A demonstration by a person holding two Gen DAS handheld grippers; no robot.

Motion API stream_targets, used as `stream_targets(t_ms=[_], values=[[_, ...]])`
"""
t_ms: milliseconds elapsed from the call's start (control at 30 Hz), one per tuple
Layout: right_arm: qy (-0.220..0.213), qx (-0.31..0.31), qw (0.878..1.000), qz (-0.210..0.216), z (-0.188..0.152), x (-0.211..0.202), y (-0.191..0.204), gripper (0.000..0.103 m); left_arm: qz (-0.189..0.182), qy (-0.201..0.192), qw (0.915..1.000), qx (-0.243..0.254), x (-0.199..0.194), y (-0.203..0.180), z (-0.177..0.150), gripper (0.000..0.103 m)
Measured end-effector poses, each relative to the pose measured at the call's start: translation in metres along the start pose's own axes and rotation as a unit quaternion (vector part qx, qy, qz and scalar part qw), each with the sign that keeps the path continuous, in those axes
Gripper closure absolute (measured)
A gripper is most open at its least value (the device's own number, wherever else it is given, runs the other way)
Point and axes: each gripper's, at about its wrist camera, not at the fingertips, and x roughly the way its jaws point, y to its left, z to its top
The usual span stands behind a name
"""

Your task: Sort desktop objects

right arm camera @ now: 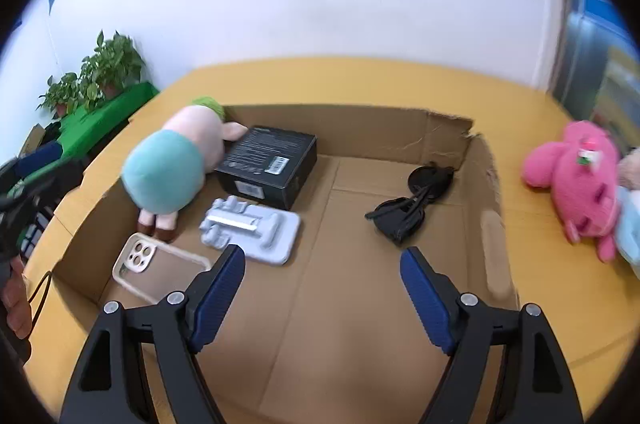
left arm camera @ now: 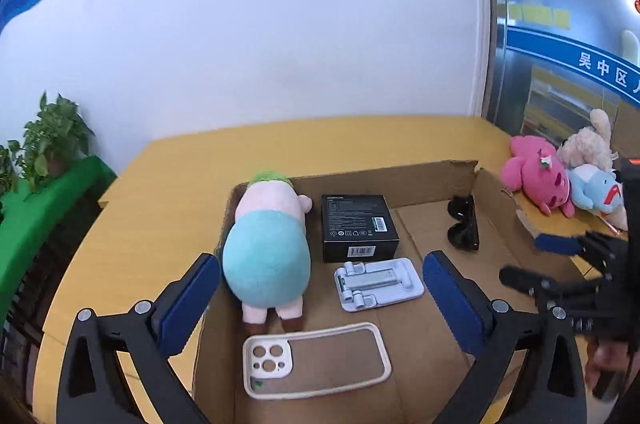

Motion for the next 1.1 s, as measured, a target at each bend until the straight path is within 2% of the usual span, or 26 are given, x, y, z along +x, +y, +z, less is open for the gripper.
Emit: stream_targets(t_ms=[167, 300, 367, 467, 600, 700, 867, 1100], values=[[-0.065, 0.007, 0.998, -0.014, -0.047, -0.033, 0.015, 0.021, -0.003, -0.005, 0.9994, -0.035, -0.023, 0.004, -0.037, 0.000], [-0.089, 0.014, 0.995, -0.041, -0.074, -0.035, 0.016, 0.021, 0.021, -0.006, 0.9987, -0.046, -0.026, 0.010, -0.075, 0.000], [-0.088, 0.023, 0.995, -0.052, -0.086, -0.030, 0.012, 0.021, 0.033, -0.008, 0.9979, -0.055, -0.025, 0.012, -0.093, 0.000], [-0.097, 0.035, 0.993, -0.057, -0.099, -0.027, 0.005, 0.021, 0.039, -0.012, 0.9981, -0.047, -0.017, 0.010, -0.112, 0.000], [-0.122, 0.022, 0.990, -0.071, -0.104, -0.025, 0.008, 0.019, 0.054, -0.022, 0.9983, -0.008, -0.007, -0.003, -0.122, 0.000], [-0.132, 0.019, 0.988, -0.078, -0.105, -0.024, 0.011, 0.016, 0.044, -0.023, 0.9986, -0.015, -0.001, -0.001, -0.122, 0.000], [-0.150, 0.019, 0.985, -0.083, -0.113, -0.027, 0.013, 0.014, 0.049, -0.045, 0.9977, -0.011, -0.002, -0.002, -0.126, 0.000], [-0.147, 0.018, 0.986, -0.081, -0.113, -0.027, 0.014, 0.011, 0.052, -0.052, 0.9972, -0.011, -0.004, -0.002, -0.127, 0.000]])
